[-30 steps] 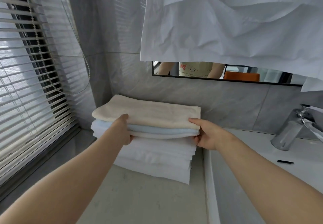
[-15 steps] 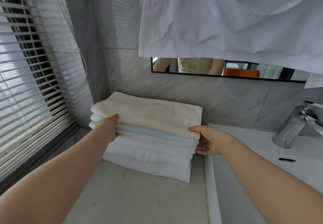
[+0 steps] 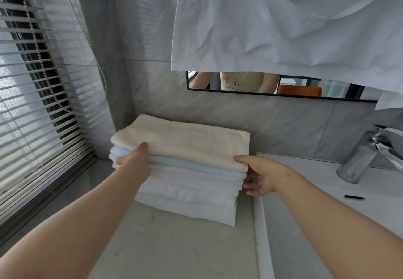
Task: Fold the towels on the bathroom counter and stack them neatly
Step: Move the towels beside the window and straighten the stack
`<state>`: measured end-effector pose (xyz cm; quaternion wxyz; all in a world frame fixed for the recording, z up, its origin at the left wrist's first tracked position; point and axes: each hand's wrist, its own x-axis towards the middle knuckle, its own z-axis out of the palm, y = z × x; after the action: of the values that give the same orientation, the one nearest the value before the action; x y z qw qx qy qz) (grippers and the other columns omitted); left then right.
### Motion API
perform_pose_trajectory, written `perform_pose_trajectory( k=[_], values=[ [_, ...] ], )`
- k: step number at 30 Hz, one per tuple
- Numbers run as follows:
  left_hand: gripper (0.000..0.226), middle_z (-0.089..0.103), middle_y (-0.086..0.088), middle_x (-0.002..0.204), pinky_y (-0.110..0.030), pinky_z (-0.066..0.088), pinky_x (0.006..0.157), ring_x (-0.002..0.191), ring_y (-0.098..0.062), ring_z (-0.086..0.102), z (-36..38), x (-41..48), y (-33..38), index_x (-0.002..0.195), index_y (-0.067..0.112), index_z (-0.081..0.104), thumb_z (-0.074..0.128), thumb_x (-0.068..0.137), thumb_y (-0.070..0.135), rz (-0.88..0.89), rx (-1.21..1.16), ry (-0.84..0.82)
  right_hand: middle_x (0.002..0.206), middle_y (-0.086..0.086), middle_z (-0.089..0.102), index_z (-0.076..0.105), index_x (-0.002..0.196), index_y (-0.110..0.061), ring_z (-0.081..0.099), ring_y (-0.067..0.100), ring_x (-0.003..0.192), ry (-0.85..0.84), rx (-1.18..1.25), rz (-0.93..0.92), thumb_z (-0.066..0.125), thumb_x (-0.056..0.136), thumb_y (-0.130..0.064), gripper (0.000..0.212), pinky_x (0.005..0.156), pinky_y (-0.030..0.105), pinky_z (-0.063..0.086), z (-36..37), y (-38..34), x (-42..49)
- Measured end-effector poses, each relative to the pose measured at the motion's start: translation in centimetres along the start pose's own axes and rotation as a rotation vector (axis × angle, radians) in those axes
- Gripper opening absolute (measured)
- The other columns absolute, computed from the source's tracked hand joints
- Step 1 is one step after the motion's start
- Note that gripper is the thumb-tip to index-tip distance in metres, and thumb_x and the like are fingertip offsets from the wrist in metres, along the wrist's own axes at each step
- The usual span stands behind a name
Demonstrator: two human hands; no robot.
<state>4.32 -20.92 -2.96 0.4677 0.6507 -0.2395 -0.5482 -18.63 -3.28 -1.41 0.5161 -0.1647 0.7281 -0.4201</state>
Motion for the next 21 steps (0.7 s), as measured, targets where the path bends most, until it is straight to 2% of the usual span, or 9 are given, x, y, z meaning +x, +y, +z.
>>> perform_pose_trajectory(
  k=[3, 6, 10, 12, 14, 16, 18, 20, 21],
  values=[
    [0.083, 0.036, -0.002, 0.138, -0.042, 0.045, 0.096, 0.121, -0.027, 0.043, 0.1, 0.1, 0.0, 0.135, 0.018, 0.031, 0.078, 0.070, 0.038, -0.012, -0.060, 0.009, 0.083, 0.010, 0.055, 0.057, 0.087, -0.008, 0.054, 0.022, 0.072, -0.020, 0.052, 0.016, 0.069, 0.081, -0.038, 0.033, 0.063, 0.031, 0.050, 0.1, 0.1, 0.2],
    [0.083, 0.035, -0.004, 0.140, -0.043, 0.044, 0.099, 0.126, -0.027, 0.040, 0.2, -0.2, 0.2, 0.139, 0.016, 0.029, 0.078, 0.074, 0.031, 0.011, -0.059, 0.012, 0.088, 0.011, 0.057, 0.058, 0.092, -0.009, 0.055, 0.023, 0.076, -0.046, 0.104, -0.003, 0.071, 0.081, -0.035, 0.031, 0.060, 0.031, 0.050, 0.2, 0.2, 0.6],
    [0.082, 0.030, -0.007, 0.145, -0.049, 0.042, 0.099, 0.129, -0.032, 0.037, 0.2, 0.3, 0.6, 0.142, 0.012, 0.029, 0.075, 0.077, 0.031, 0.133, 0.098, 0.024, 0.096, 0.013, 0.059, 0.059, 0.102, -0.009, 0.057, 0.025, 0.083, -0.067, 0.128, -0.025, 0.071, 0.081, -0.033, 0.034, 0.072, 0.033, 0.052, 0.3, 0.3, 0.8],
    [0.085, 0.031, -0.006, 0.145, -0.047, 0.041, 0.100, 0.129, -0.031, 0.037, 0.2, 0.2, 0.3, 0.143, 0.015, 0.025, 0.074, 0.076, 0.036, 0.117, 0.074, 0.023, 0.110, 0.013, 0.056, 0.054, 0.116, -0.012, 0.055, 0.027, 0.096, -0.054, 0.083, -0.016, 0.072, 0.079, -0.039, 0.049, 0.082, 0.037, 0.047, 0.4, 0.5, 1.0],
    [0.091, 0.030, -0.005, 0.145, -0.044, 0.038, 0.103, 0.129, -0.029, 0.036, 0.0, -0.3, -0.2, 0.144, 0.019, 0.020, 0.072, 0.075, 0.045, 0.076, 0.045, 0.030, 0.136, 0.014, 0.044, 0.041, 0.135, -0.017, 0.043, 0.031, 0.122, -0.028, 0.005, 0.012, 0.071, 0.075, -0.049, 0.074, 0.094, 0.043, 0.037, 0.5, 0.8, 1.0],
    [0.095, 0.030, -0.005, 0.146, -0.043, 0.036, 0.104, 0.130, -0.028, 0.035, 0.0, -0.7, -0.4, 0.144, 0.020, 0.018, 0.072, 0.072, 0.050, 0.048, 0.027, 0.041, 0.146, 0.017, 0.034, 0.034, 0.142, -0.015, 0.036, 0.035, 0.131, -0.070, 0.013, 0.043, 0.068, 0.076, -0.054, 0.084, 0.104, 0.046, 0.031, 0.7, 1.2, 0.9],
    [0.098, 0.032, -0.003, 0.143, -0.045, 0.038, 0.103, 0.128, -0.028, 0.037, -0.2, -0.8, -0.5, 0.142, 0.021, 0.020, 0.075, 0.068, 0.051, 0.003, -0.016, 0.031, 0.129, 0.020, 0.049, 0.043, 0.131, -0.011, 0.050, 0.036, 0.115, -0.121, 0.076, 0.056, 0.064, 0.080, -0.053, 0.069, 0.102, 0.043, 0.035, 0.9, 1.5, 0.6],
    [0.096, 0.037, -0.002, 0.138, -0.051, 0.041, 0.098, 0.121, -0.030, 0.042, -0.3, -0.7, -0.5, 0.138, 0.024, 0.027, 0.078, 0.062, 0.052, -0.024, -0.041, 0.011, 0.103, 0.016, 0.056, 0.050, 0.113, -0.008, 0.057, 0.032, 0.089, -0.137, 0.121, 0.051, 0.062, 0.082, -0.050, 0.053, 0.087, 0.039, 0.042, 1.0, 1.6, 0.4],
    [0.094, 0.039, -0.001, 0.136, -0.054, 0.042, 0.095, 0.118, -0.032, 0.044, -0.3, -0.6, -0.6, 0.135, 0.025, 0.031, 0.079, 0.059, 0.052, -0.029, -0.052, -0.002, 0.097, 0.015, 0.056, 0.050, 0.109, -0.008, 0.057, 0.031, 0.083, -0.138, 0.126, 0.054, 0.061, 0.083, -0.049, 0.050, 0.079, 0.038, 0.044, 1.0, 1.6, 0.3]
  ],
)
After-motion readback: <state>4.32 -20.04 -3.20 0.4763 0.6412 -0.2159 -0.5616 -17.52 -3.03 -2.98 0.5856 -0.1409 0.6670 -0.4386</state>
